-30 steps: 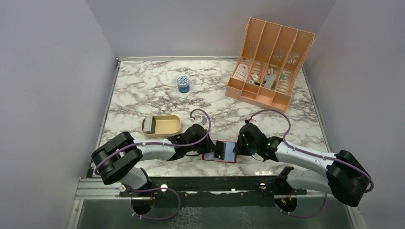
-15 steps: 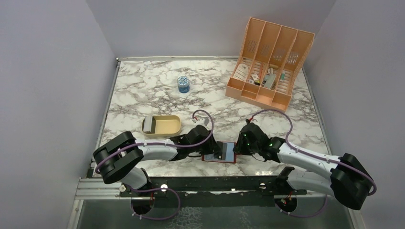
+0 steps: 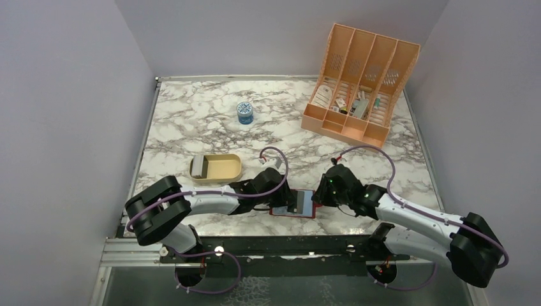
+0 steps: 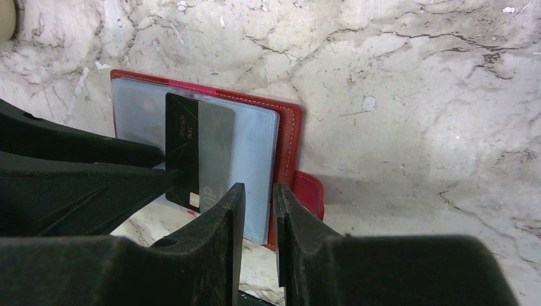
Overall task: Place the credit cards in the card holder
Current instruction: Insert the credit card into the card holder.
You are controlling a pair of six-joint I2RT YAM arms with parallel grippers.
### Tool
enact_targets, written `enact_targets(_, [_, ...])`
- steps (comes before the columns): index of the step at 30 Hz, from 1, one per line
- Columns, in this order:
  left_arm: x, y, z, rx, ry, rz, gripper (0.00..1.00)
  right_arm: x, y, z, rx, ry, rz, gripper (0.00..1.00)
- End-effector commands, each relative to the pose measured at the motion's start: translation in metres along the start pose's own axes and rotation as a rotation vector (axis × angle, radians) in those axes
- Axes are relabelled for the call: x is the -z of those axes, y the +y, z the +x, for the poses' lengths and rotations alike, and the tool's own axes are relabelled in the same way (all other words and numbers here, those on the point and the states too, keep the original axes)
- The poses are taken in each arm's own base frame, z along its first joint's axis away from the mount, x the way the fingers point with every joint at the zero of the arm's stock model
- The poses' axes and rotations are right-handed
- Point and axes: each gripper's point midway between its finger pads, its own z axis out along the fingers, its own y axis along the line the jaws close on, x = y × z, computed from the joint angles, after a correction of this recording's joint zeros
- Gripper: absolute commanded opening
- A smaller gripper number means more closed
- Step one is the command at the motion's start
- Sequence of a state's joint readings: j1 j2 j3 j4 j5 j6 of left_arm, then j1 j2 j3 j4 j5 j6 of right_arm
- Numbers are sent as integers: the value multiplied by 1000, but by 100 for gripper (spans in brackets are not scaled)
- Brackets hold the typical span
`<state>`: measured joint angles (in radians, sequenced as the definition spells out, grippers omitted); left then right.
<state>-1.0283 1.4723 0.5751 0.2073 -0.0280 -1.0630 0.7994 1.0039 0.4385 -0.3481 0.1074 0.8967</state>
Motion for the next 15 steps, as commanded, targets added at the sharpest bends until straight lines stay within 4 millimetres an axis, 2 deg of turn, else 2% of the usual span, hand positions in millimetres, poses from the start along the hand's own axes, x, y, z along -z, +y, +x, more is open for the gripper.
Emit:
enact_targets(1, [-5,-8,-2,-19,-12,6,39,-5,-5,9,-10,20,12,23])
enact_targets(15, [-17,-33,3,-61,17,67,33,-16,-8,23,-30,59,-3,23])
